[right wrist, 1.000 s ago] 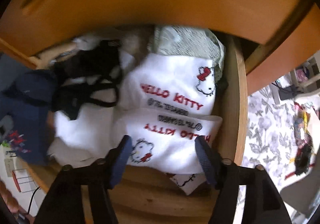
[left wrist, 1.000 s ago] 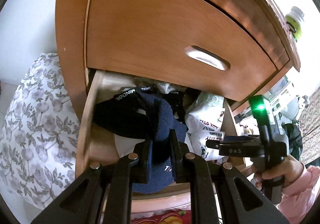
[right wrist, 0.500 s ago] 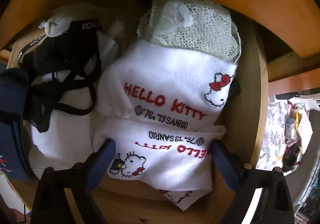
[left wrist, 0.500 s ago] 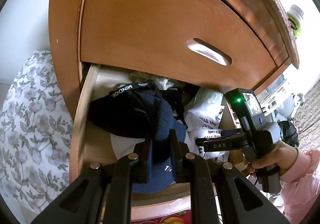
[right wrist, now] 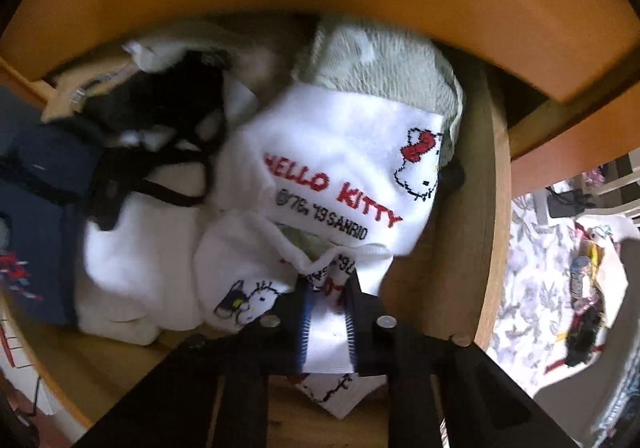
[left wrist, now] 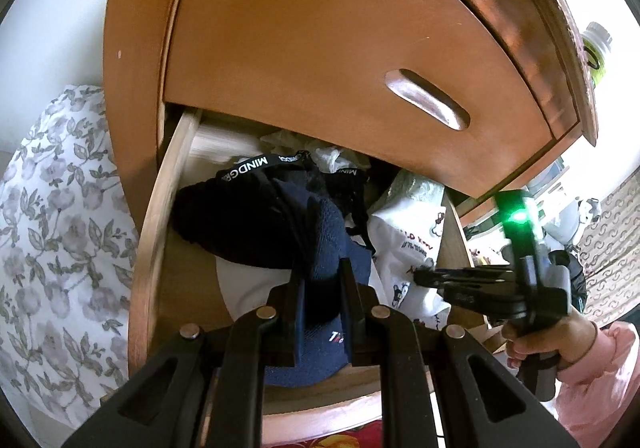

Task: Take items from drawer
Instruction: 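Lift the navy cap and Hello Kitty sock out of the drawer with both tools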

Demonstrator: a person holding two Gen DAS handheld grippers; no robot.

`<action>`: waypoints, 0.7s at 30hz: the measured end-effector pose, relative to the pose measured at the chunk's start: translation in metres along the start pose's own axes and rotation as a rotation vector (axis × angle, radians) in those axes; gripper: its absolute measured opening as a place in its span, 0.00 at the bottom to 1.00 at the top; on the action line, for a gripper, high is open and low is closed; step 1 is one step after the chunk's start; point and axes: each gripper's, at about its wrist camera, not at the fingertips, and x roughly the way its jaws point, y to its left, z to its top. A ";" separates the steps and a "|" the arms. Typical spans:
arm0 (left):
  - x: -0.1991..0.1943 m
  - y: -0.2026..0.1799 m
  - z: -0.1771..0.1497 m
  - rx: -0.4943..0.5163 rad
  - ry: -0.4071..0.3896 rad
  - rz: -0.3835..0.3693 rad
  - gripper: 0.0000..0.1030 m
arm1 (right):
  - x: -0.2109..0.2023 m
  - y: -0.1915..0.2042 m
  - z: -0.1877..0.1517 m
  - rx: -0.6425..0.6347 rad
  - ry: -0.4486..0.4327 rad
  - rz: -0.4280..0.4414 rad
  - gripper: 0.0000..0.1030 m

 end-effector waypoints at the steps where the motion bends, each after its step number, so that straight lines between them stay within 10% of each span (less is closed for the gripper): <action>1: 0.000 0.001 -0.001 -0.006 -0.001 -0.001 0.15 | -0.006 -0.001 -0.003 0.001 -0.019 0.013 0.12; 21: -0.051 0.002 -0.017 -0.077 -0.107 -0.069 0.14 | -0.157 -0.025 -0.070 0.210 -0.503 0.412 0.12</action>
